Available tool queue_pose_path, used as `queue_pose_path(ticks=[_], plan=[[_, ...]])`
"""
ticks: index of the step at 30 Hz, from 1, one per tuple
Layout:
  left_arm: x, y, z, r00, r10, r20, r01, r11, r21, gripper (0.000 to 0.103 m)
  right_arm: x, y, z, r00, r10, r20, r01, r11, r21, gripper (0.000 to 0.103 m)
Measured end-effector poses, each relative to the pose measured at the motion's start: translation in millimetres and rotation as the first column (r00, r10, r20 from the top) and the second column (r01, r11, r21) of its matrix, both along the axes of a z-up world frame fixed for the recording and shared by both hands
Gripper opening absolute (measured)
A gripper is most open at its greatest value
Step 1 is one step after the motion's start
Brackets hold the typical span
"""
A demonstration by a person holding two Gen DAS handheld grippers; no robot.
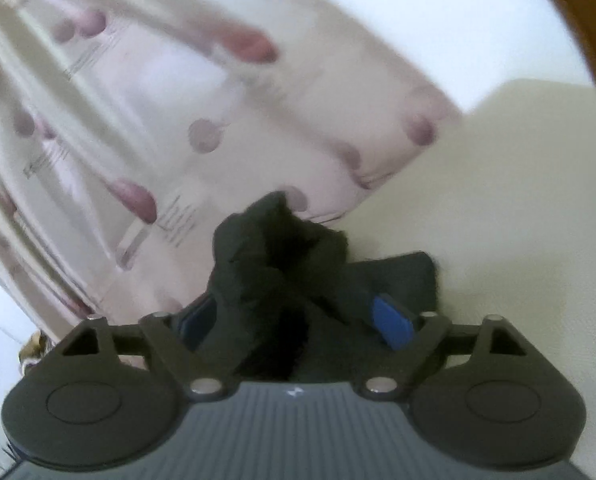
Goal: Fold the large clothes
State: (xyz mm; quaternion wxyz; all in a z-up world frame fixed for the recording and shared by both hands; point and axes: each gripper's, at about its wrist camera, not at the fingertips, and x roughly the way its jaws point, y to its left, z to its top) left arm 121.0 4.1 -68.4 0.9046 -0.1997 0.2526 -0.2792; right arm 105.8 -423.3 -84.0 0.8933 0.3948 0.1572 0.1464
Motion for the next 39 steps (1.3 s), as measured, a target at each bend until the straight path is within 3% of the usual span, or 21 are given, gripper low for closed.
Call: queue_pose_path(ticks=[5, 7, 9, 10, 11, 16, 20, 23, 27, 31, 36, 37, 39], plan=[[-4.6, -3.8, -1.3, 1.000, -0.005, 0.020, 0.005, 1.000, 0.023, 0.103, 5.0, 3.3, -22.9, 0.979, 0.030, -0.202, -0.017, 0.998, 0.063, 0.088], [-4.7, -3.4, -1.4, 1.000, -0.005, 0.017, 0.004, 1.000, 0.018, 0.103, 7.1, 8.8, -26.7, 0.982, 0.057, -0.181, -0.036, 0.993, 0.114, 0.088], [-4.2, -2.7, -1.1, 1.000, -0.009, 0.016, 0.008, 1.000, 0.020, 0.103, 14.4, 21.6, -16.9, 0.987, 0.093, -0.135, -0.081, 0.992, 0.093, 0.086], [-4.0, -2.3, -1.1, 1.000, -0.009, 0.016, 0.008, 1.000, 0.020, 0.103, 20.2, 28.5, -10.5, 0.986, 0.093, -0.141, -0.087, 0.995, 0.050, 0.066], [-3.9, -2.0, -1.2, 1.000, -0.006, 0.019, 0.006, 1.000, 0.019, 0.103, 28.7, 35.3, -6.5, 0.984, 0.093, -0.149, -0.093, 0.996, 0.012, 0.025], [-2.1, -1.3, 0.7, 0.999, 0.025, 0.024, -0.025, 1.000, -0.014, 0.103, 79.9, 43.1, -4.5, 0.979, 0.136, -0.150, -0.136, 0.991, 0.009, 0.014], [4.9, 0.4, 2.8, 1.000, 0.021, 0.007, -0.020, 0.998, -0.065, 0.103, 112.4, 50.2, 21.1, 0.983, 0.165, -0.076, -0.166, 0.986, -0.018, 0.011], [11.6, -1.0, 2.0, 1.000, 0.014, -0.023, -0.016, 0.996, -0.086, 0.103, 127.9, 48.6, 28.5, 0.988, 0.151, -0.020, -0.152, 0.986, -0.064, 0.010], [8.5, -4.0, -1.4, 1.000, -0.011, -0.017, 0.010, 0.997, -0.071, 0.103, 120.6, 31.3, -20.1, 0.992, 0.106, -0.070, -0.109, 0.993, -0.047, 0.009], [6.0, -10.0, -2.9, 0.999, -0.032, 0.007, 0.032, 0.999, -0.017, 0.103, 109.9, 2.4, -60.4, 0.991, 0.101, -0.093, -0.093, 0.992, 0.086, 0.014], [9.4, -7.6, -2.8, 1.000, -0.010, -0.017, 0.010, 0.999, -0.042, 0.103, 87.1, 5.5, 3.0, 1.000, 0.012, 0.002, -0.011, 0.997, -0.080, 0.027], [9.3, -8.3, -2.3, 1.000, -0.009, -0.015, 0.009, 0.999, -0.041, 0.103, 83.5, 8.5, 18.2, 0.999, 0.022, 0.040, -0.017, 0.994, -0.107, 0.036], [6.7, -9.5, -3.0, 1.000, -0.010, -0.006, 0.010, 1.000, -0.028, 0.103, 82.8, 19.5, 42.6, 0.995, 0.056, 0.077, -0.043, 0.986, -0.161, 0.066]])
